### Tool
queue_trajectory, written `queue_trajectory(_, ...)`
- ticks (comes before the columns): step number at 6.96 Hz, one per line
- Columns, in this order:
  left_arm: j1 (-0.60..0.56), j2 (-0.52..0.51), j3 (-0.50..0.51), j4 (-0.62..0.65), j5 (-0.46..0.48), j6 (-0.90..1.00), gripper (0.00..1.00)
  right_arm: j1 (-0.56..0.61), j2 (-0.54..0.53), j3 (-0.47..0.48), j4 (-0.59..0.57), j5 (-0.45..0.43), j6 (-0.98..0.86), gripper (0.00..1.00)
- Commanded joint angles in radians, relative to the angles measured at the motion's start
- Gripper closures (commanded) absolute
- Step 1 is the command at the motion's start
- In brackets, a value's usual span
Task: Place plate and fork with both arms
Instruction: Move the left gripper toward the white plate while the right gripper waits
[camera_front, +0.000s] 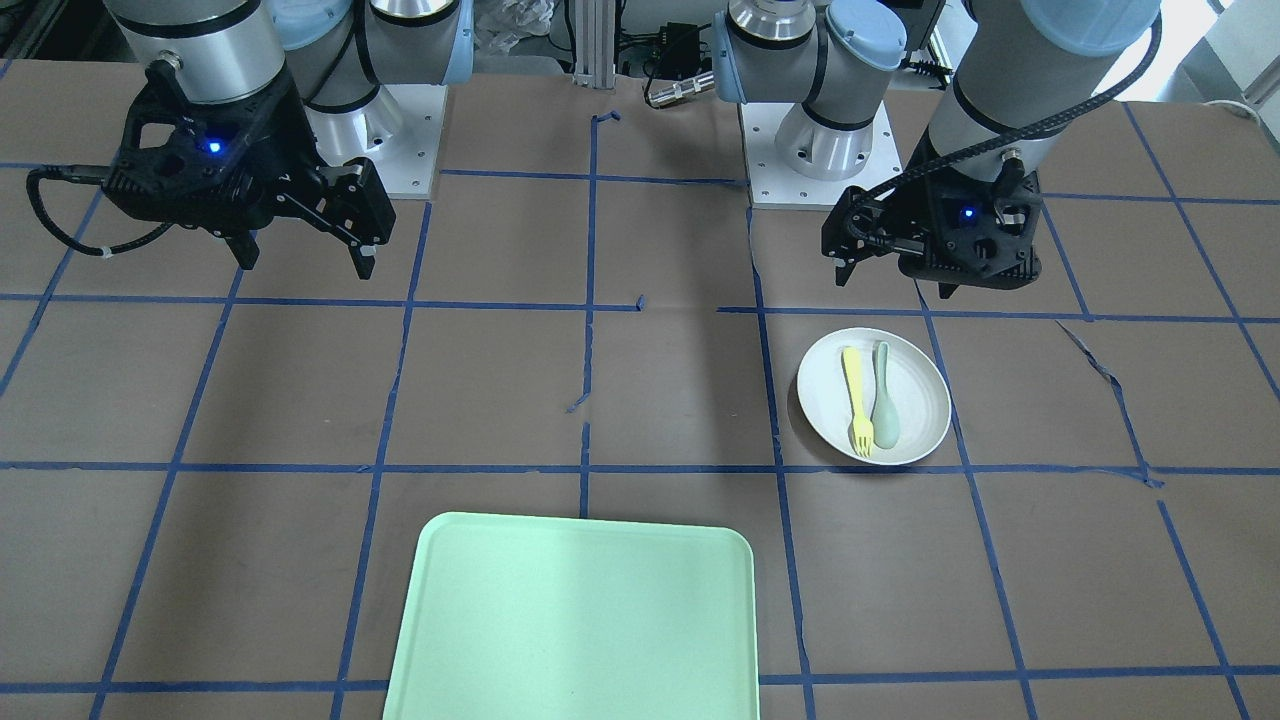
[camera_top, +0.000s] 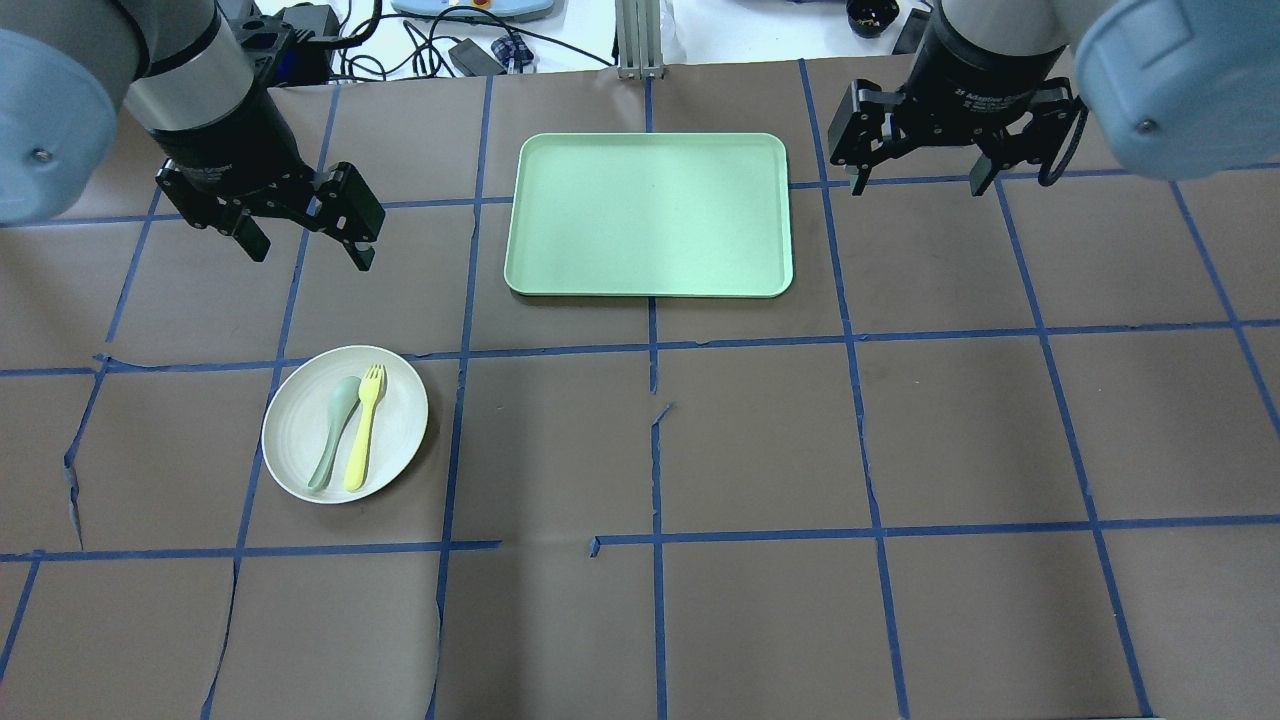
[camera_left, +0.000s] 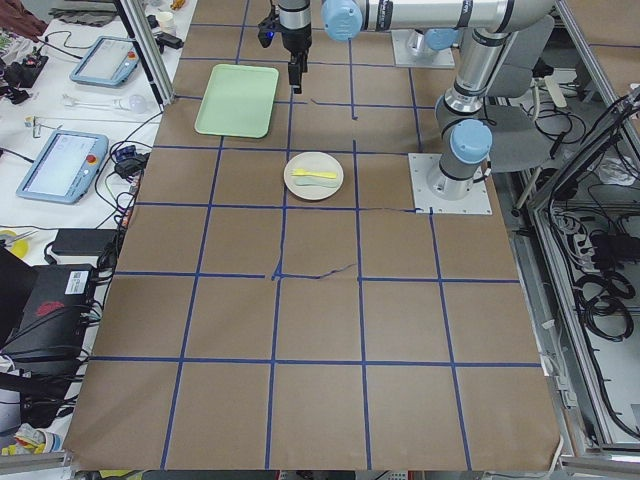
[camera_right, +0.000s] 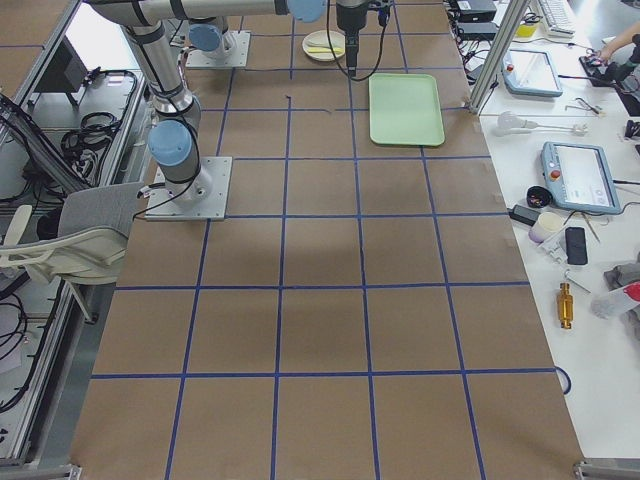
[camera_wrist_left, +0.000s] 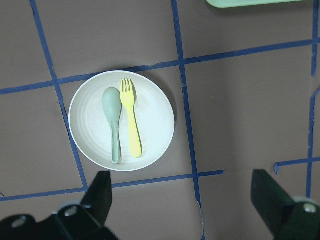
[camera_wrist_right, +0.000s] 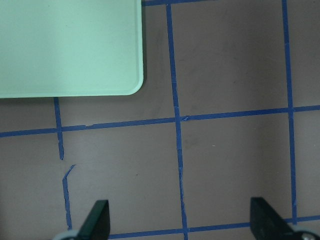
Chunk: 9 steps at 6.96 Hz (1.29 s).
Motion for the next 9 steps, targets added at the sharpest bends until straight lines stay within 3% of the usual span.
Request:
queue_trajectory(1,0.003,0.000,0.001,0.003,0.002,0.002,0.00,0.001,0.000,0.001,0.002,0.000,0.001,0.00)
queue_trajectory(9,0.006,-0.005,-0.001,0.008,0.046,0.004,0.00,0.001,0.000,0.001,-0.001,0.002,0.013,0.00)
